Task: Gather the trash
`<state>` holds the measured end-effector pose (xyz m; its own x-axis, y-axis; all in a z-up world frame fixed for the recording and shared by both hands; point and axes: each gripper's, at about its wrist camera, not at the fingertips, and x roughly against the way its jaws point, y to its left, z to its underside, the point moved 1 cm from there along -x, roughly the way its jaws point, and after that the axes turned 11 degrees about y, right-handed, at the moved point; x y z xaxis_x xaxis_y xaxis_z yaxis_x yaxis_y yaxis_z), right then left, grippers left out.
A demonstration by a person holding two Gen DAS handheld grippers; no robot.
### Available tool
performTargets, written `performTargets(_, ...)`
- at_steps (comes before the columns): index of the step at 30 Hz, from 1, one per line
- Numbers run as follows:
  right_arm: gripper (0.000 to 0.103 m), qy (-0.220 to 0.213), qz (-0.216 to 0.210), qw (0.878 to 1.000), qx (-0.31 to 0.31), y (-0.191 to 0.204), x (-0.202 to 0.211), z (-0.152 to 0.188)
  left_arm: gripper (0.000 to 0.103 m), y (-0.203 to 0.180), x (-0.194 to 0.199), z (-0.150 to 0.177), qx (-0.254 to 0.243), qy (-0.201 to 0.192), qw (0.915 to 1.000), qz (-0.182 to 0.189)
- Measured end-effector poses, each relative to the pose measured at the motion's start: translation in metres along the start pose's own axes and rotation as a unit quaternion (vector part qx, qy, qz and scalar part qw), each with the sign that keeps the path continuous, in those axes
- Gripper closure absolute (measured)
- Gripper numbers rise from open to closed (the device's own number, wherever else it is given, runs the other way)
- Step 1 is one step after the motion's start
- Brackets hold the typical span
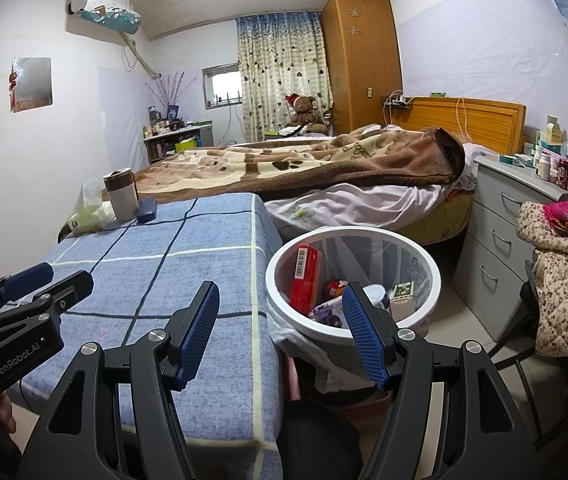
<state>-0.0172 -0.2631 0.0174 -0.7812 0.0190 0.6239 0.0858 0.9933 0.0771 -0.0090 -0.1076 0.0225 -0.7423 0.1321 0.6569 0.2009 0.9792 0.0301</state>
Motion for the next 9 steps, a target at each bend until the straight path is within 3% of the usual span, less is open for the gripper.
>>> performTargets(9,0.038,-0.001,0.000,1.000,0.000,0.0014,-0.0001,-0.0007,0.045,-0.0030,-0.0006,0.0010,0.000,0.001,1.0000,0.002)
